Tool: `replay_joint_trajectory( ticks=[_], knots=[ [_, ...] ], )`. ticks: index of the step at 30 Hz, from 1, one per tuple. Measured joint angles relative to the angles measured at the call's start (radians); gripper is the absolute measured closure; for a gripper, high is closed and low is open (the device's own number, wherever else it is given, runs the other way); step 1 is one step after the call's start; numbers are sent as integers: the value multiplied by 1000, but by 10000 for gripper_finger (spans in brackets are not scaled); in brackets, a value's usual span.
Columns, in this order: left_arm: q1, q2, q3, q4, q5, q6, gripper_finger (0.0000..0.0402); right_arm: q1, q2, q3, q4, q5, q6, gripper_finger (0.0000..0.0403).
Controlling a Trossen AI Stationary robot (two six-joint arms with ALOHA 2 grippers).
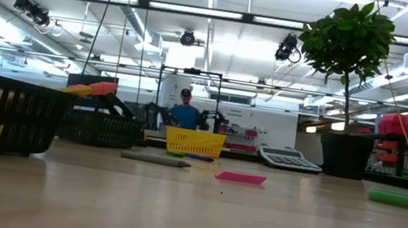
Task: Sort crayons/erasers/pens/pencils in bins
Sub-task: Put the gray crayon into the top black basket
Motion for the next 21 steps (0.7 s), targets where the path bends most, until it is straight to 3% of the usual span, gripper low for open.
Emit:
replay_joint_trajectory(
  ticks=[6,13,21],
  knots=[
    [-48,8,1,50,7,-9,242,-10,-72,0,-16,176,-57,270],
    [-108,32,2,47,-34,-29,257,-75,-82,0,-83,87,-97,270],
    [-62,108,1,71,-104,124,269,-58,-86,0,-133,33,-54,270]
  ],
)
